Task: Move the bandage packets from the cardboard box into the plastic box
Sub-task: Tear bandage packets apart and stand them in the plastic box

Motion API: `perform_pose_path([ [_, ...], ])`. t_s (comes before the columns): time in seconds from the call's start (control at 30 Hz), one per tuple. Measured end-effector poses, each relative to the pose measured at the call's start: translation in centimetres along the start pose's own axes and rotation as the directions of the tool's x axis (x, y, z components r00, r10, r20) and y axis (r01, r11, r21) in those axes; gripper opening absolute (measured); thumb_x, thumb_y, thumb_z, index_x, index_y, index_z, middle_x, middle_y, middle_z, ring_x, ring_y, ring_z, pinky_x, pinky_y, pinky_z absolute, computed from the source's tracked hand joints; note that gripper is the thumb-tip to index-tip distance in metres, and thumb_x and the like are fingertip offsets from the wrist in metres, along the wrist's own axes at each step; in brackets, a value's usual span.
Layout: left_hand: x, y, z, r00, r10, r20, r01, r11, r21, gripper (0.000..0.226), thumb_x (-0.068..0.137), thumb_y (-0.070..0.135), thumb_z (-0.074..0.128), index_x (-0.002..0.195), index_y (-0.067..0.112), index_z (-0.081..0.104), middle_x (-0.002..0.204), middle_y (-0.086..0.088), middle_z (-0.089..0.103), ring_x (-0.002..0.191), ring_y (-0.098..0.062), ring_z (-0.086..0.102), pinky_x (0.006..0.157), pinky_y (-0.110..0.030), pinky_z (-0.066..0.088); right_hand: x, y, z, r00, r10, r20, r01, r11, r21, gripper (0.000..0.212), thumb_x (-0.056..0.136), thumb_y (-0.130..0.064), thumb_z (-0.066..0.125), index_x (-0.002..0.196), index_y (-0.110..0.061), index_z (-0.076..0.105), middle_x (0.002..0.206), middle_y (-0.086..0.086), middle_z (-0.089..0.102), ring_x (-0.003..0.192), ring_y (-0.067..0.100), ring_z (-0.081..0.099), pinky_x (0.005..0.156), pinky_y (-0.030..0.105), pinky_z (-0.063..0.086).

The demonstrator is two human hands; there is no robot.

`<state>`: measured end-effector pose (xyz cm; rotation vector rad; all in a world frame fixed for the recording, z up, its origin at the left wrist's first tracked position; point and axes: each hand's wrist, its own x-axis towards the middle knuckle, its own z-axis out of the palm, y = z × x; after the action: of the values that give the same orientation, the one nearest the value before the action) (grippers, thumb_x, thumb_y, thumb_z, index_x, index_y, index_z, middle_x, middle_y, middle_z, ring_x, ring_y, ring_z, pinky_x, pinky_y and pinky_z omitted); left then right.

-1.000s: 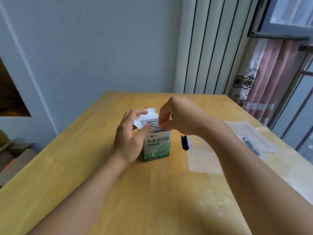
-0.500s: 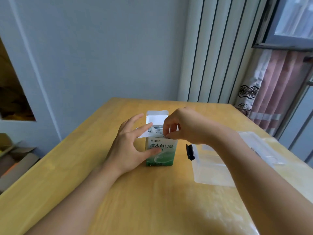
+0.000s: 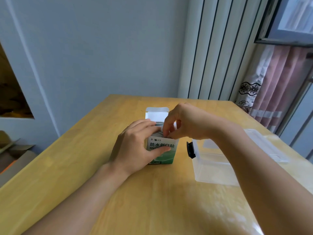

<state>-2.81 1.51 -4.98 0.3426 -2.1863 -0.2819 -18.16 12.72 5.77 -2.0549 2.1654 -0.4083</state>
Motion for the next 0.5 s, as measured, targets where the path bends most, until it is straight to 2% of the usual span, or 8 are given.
perform_pose_path([
  [0.03,-0.1,0.0,0.0,1.0,0.005,-0.002,-0.005,1.0,0.007,0.057,0.072,0.061,0.075,0.114,0.021,0.077,0.12,0.007,0.071,0.121,-0.013,0.059,0.102,-0.032,0.05,0.0,0.0,-0.1,1.0,0.011,0.016,-0.011,1.0,0.001,0.011,0.08,-0.018,0.08,0.081,-0.03,0.077,0.074,-0.013,0.067,0.067,0.025,0.065,0.055,0.031,0.054],
  [0.07,-0.1,0.0,0.1,1.0,0.009,-0.004,-0.009,1.0,0.014,0.058,0.072,0.06,0.075,0.114,0.02,0.077,0.12,0.006,0.071,0.122,-0.013,0.059,0.102,-0.033,0.05,-0.1,-0.1,-0.2,0.999,0.022,0.025,-0.021,1.0,-0.013,0.011,0.08,-0.02,0.079,0.081,-0.03,0.078,0.07,-0.013,0.066,0.065,0.027,0.064,0.053,0.029,0.053],
  [0.17,-0.1,0.1,0.2,0.999,0.032,-0.011,-0.031,0.999,0.038,0.057,0.073,0.058,0.076,0.114,0.018,0.077,0.12,0.004,0.071,0.122,-0.014,0.059,0.102,-0.034,0.051,0.1,-0.2,-0.2,0.998,0.052,0.035,-0.049,0.996,-0.073,0.008,0.082,-0.021,0.077,0.081,-0.029,0.078,0.067,-0.01,0.066,0.053,0.015,0.055,0.042,0.016,0.043],
  [0.23,-0.1,0.2,0.3,0.999,0.042,-0.018,-0.042,0.998,0.042,0.053,0.074,0.054,0.078,0.112,0.017,0.077,0.118,0.004,0.071,0.119,-0.015,0.06,0.099,-0.034,0.052,0.4,-0.2,0.0,0.999,0.049,-0.006,-0.049,0.992,-0.118,0.007,0.084,-0.021,0.074,0.083,-0.027,0.078,0.073,-0.008,0.069,0.055,0.009,0.053,0.047,0.016,0.04],
  [0.33,0.0,0.3,0.2,1.0,0.018,-0.013,-0.018,1.0,0.022,0.049,0.075,0.052,0.079,0.111,0.019,0.076,0.116,0.006,0.071,0.113,-0.012,0.061,0.095,-0.032,0.053,0.6,0.2,0.8,0.997,0.016,-0.073,-0.025,0.991,-0.132,0.006,0.089,-0.025,0.071,0.088,-0.024,0.077,0.081,-0.013,0.068,0.069,0.004,0.054,0.058,0.019,0.041],
  [0.4,0.0,0.3,0.1,1.0,0.002,-0.002,-0.002,1.0,0.01,0.05,0.075,0.052,0.079,0.113,0.019,0.075,0.116,0.008,0.07,0.113,-0.009,0.06,0.096,-0.028,0.051,0.6,0.7,0.9,0.997,0.009,-0.079,-0.016,0.996,-0.089,0.007,0.091,-0.028,0.069,0.089,-0.024,0.074,0.083,-0.015,0.067,0.071,0.004,0.057,0.059,0.018,0.041],
  [0.5,0.0,0.5,-0.1,1.0,-0.009,0.004,0.009,1.0,-0.001,0.058,0.077,0.053,0.077,0.122,0.017,0.07,0.121,0.008,0.069,0.116,-0.008,0.059,0.1,-0.025,0.048,0.3,1.2,0.6,0.993,0.019,-0.12,-0.016,1.0,0.022,0.009,0.094,-0.026,0.065,0.086,-0.024,0.07,0.085,-0.009,0.071,0.073,0.01,0.065,0.058,0.02,0.049],
])
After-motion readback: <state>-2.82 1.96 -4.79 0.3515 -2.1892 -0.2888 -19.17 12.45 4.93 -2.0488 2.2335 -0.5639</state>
